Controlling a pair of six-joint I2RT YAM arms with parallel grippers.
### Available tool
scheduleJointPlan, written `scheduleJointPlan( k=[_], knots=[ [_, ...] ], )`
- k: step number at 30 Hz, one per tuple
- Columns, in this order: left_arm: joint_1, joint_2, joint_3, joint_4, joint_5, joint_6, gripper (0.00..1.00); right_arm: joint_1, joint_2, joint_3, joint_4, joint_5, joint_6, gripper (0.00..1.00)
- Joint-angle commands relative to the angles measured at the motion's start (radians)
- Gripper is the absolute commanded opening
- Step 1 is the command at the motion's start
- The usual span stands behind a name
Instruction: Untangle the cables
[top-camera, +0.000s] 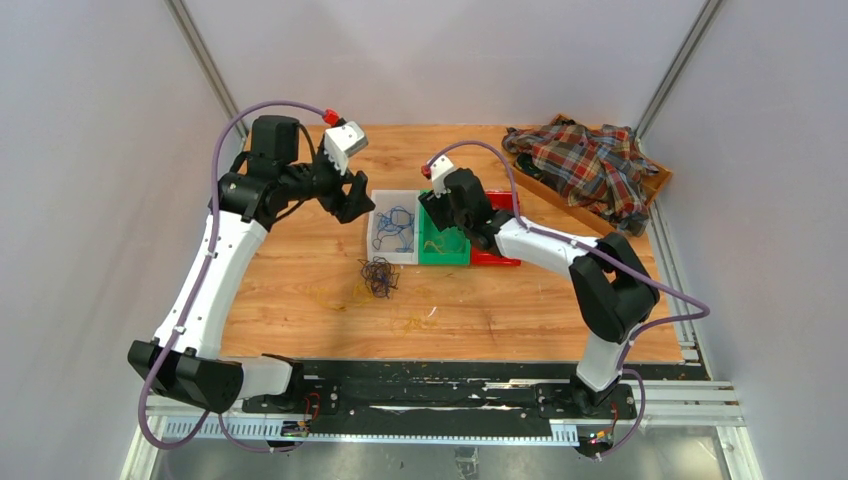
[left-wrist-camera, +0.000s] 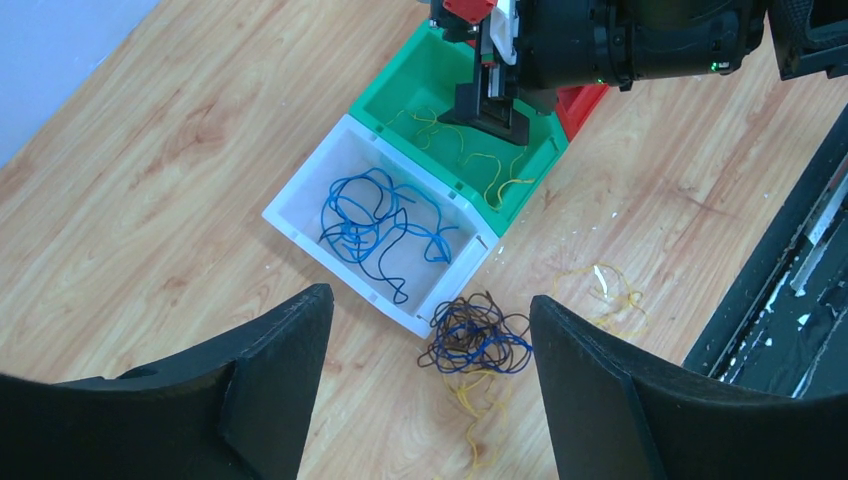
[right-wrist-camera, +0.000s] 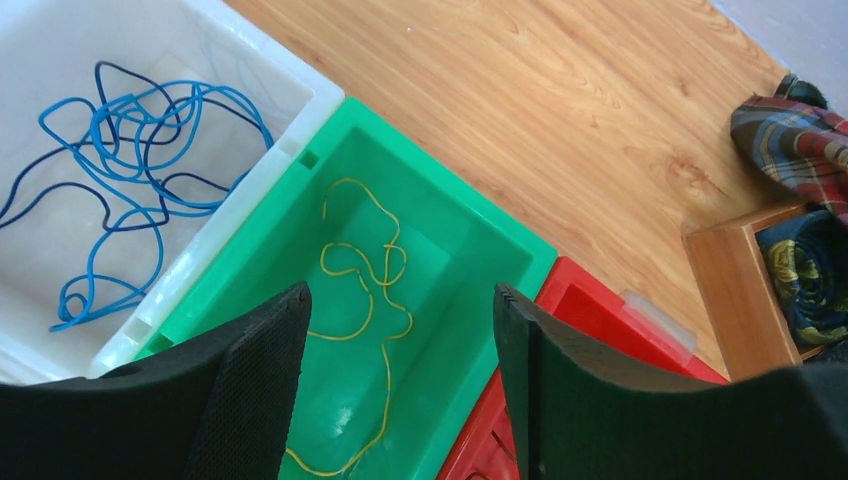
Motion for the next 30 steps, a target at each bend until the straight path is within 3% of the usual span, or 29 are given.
scheduleJointPlan(
  k=[1,9,15,20,23,30],
  knots=[
    [0.007,-0.025,-0.018,-0.014,0.019,0.015,0.76,-0.008,-0.027,-0.024,0.017,-0.001,0.018,0.67],
    [0.007,-0.023,-0.016,-0.02,0.017,0.04,0.76,0.0,-0.223,-0.176,0.014,-0.098,0.089,0.64],
    [0.008,-0.013,-0.008,-0.02,0.026,0.044,0.76,0.006,-0.345,-0.347,0.088,-0.413,0.092,0.57],
    [0.007,-0.006,0.0,-0.021,0.03,0.036,0.76,0.005,-0.278,-0.319,0.057,-0.464,0.074,0.55],
    [0.008,-0.01,0.002,-0.02,0.03,0.033,0.76,0.006,-0.223,-0.261,0.023,-0.428,0.066,0.45],
    [0.008,-0.022,0.002,-0.02,0.021,0.047,0.76,0.004,-0.128,-0.186,-0.019,-0.417,0.051,0.37]
  ],
)
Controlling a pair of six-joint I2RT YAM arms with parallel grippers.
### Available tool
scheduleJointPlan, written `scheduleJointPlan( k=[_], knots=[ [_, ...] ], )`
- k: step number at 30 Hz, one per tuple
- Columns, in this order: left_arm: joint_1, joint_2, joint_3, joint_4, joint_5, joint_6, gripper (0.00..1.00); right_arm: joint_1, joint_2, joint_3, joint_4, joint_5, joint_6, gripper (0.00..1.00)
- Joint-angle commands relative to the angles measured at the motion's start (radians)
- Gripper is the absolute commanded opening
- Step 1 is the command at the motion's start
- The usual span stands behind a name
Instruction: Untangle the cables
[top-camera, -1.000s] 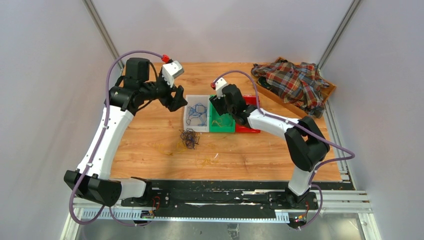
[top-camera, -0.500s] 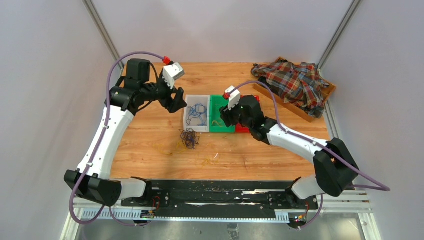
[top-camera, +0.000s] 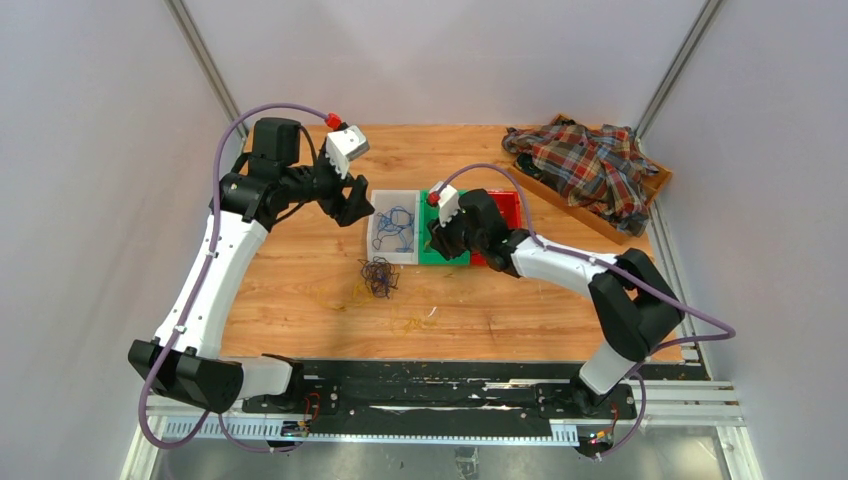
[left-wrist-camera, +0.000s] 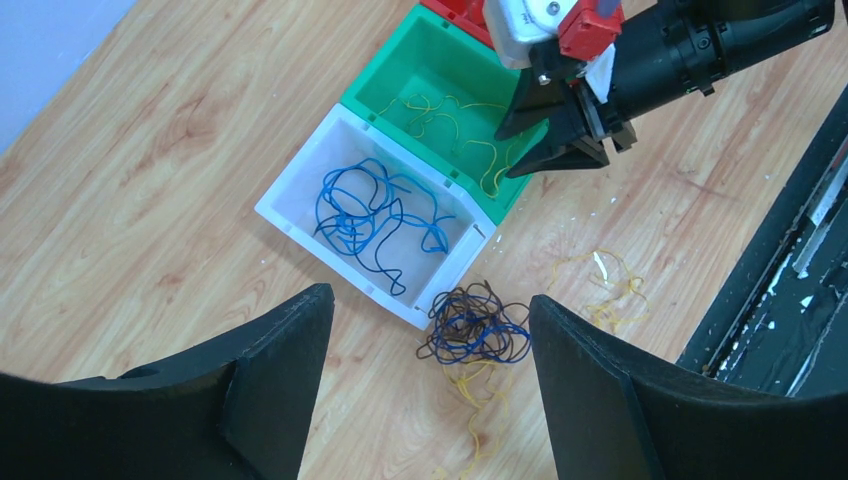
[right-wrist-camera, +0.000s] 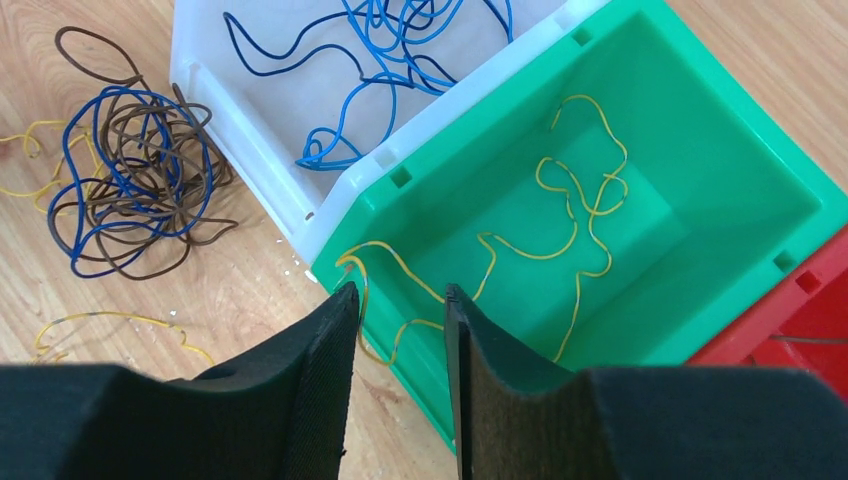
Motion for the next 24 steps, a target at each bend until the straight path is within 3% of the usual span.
scheduleJointPlan(
  k=[1,7,18,24],
  knots=[
    [0.008,-0.021,0.014,0.0,0.011,0.015,0.76,0.003,0.031,0.052,-0.028,0.005,-0.013,0.33],
    [0.008,-0.021,0.008,0.002,0.009,0.022,0.76,0.002,0.069,0.068,0.011,0.138,-0.009,0.01],
    [0.007,-0.033,-0.009,0.002,-0.002,0.039,0.76,0.002,0.24,0.168,0.037,0.273,0.01,0.01],
    [0.007,-0.037,-0.012,0.002,-0.004,0.049,0.75,0.021,0.263,0.157,0.058,0.275,0.014,0.01]
  ],
)
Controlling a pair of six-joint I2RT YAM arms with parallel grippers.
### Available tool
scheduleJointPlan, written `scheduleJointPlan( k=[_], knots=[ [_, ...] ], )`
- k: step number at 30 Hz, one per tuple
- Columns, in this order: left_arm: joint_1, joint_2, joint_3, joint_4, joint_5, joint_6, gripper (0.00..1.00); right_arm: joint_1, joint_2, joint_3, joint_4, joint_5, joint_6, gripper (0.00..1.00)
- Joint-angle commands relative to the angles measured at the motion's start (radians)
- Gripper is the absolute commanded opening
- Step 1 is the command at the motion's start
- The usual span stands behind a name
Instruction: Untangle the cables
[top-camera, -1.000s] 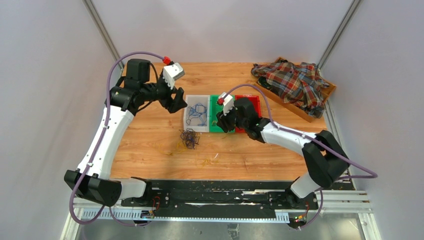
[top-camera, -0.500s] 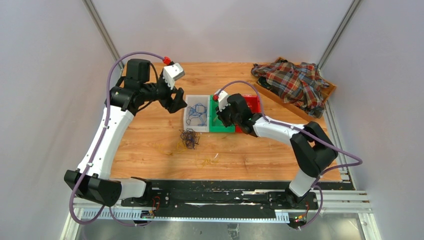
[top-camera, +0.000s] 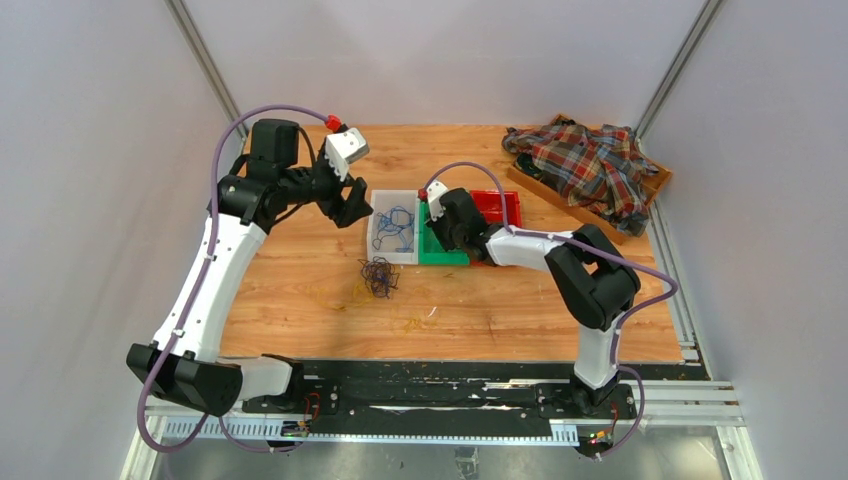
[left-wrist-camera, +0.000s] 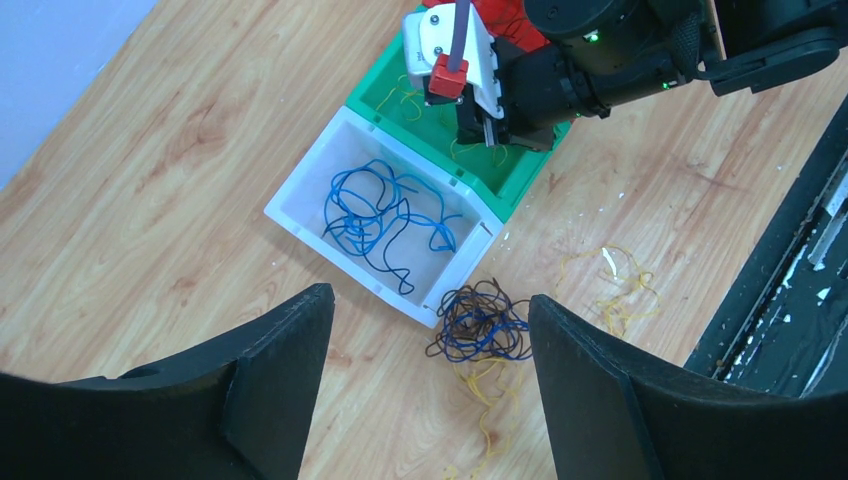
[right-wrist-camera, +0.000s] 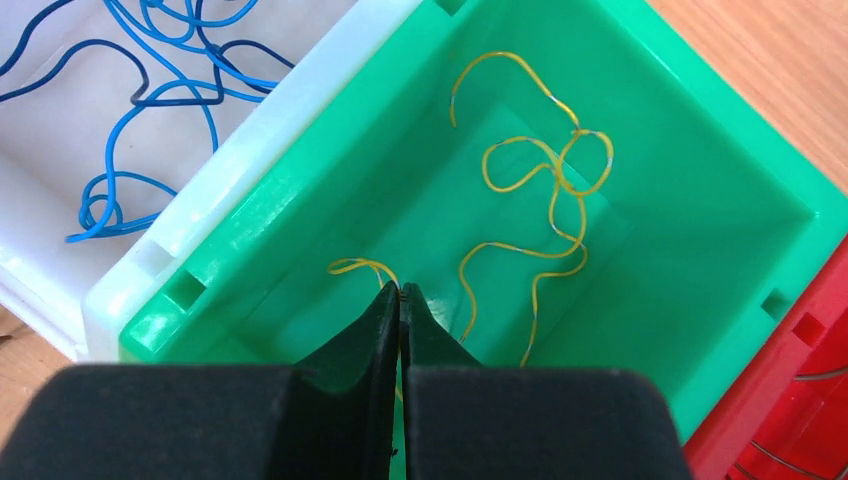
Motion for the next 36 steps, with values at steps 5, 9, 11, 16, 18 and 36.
scheduleJointPlan(
  k=[5,9,11,16,18,36],
  knots=[
    [0.007,-0.021,-0.008,0.001,0.004,0.015,0.75,0.027,-0.024,-0.013,0.037,0.047,0.009,0.03],
    [0.007,-0.023,-0.01,0.002,0.015,0.004,0.75,0.027,-0.096,-0.055,0.059,0.039,0.008,0.23],
    [0.007,-0.023,-0.009,0.002,0.02,-0.002,0.75,0.027,-0.131,-0.069,0.059,0.025,0.008,0.31],
    [0.007,-0.029,-0.004,0.002,0.02,-0.007,0.76,0.026,-0.194,-0.079,0.038,0.017,0.016,0.42],
    [0.008,-0.032,-0.005,0.002,0.022,-0.009,0.75,0.027,-0.204,-0.077,0.027,0.016,0.01,0.45],
    [0.007,-0.05,-0.036,-0.01,0.018,0.0,0.79,0.088,-0.456,-0.213,0.048,0.035,0.034,0.63]
  ],
)
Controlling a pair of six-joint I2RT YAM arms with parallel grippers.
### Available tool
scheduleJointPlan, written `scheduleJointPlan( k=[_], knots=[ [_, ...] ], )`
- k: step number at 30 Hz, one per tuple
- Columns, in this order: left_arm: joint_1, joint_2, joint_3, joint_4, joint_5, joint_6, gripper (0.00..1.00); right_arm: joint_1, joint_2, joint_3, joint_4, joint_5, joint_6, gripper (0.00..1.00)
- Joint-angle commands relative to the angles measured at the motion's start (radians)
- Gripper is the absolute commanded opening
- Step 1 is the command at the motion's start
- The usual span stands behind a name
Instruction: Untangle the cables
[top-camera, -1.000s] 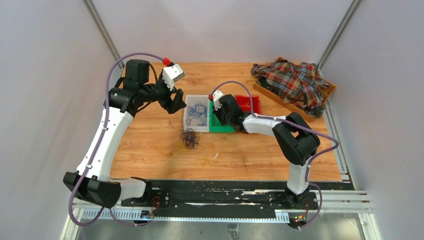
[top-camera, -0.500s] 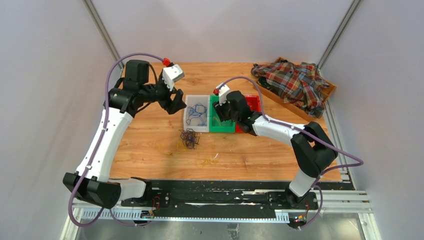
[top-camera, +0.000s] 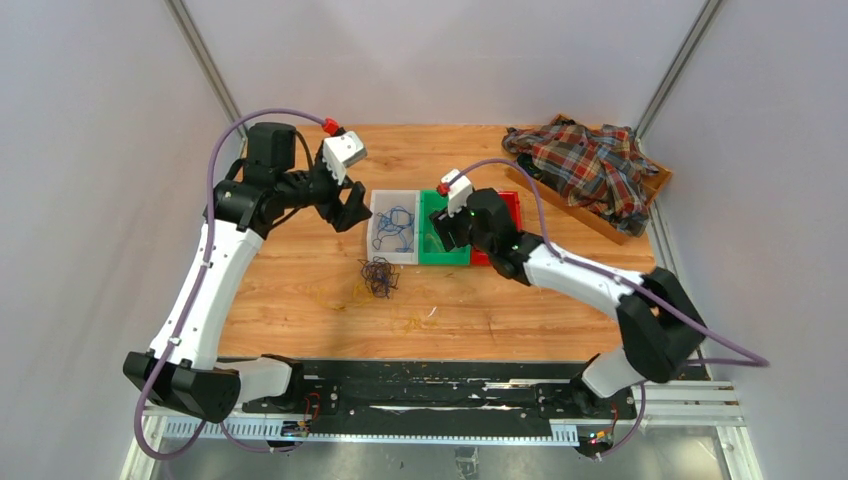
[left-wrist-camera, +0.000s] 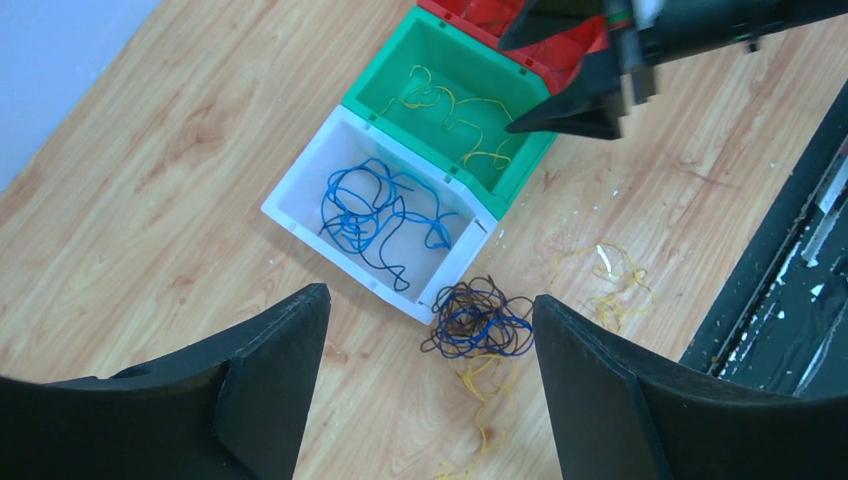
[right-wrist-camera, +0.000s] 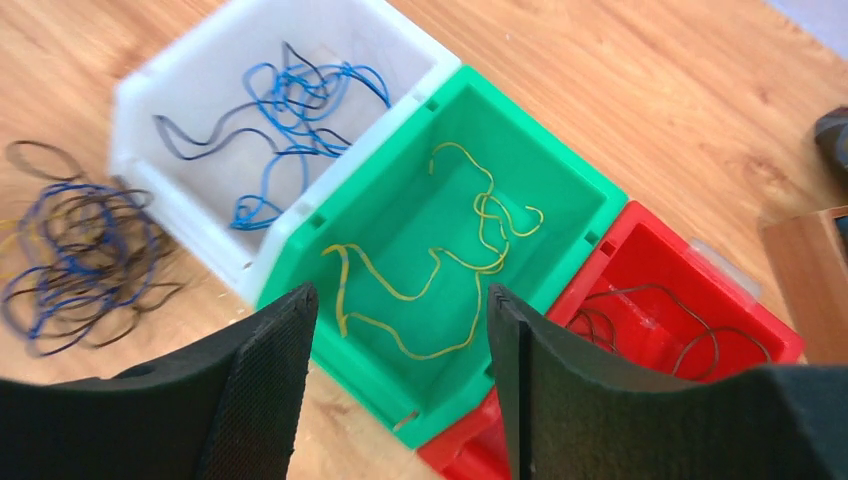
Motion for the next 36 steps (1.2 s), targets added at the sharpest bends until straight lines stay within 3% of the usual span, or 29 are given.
scheduleJointPlan(
  k=[1,5,9,25,33,36],
  knots=[
    [0.007,-0.023,-0.034,-0.005,0.012,0.005,0.79,0.086,-0.165,-0.117,0.037,0.037,0.06,0.64],
    [0.007,-0.033,-0.065,-0.011,0.005,0.018,0.82,0.219,-0.218,-0.242,0.004,0.104,0.139,0.64],
    [0.007,-0.048,-0.096,-0.016,0.001,0.032,0.83,0.306,-0.171,-0.291,-0.008,0.121,0.147,0.64],
    [0.007,-0.083,-0.108,-0.048,0.005,0.058,0.82,0.22,0.158,-0.193,0.157,-0.079,-0.06,0.61],
    [0.007,-0.083,-0.11,-0.048,0.004,0.07,0.82,0.195,0.156,-0.169,0.168,-0.246,-0.112,0.57],
    [0.008,-0.081,-0.107,-0.048,0.002,0.073,0.82,0.194,0.138,-0.161,0.134,-0.266,-0.101,0.49]
  ],
)
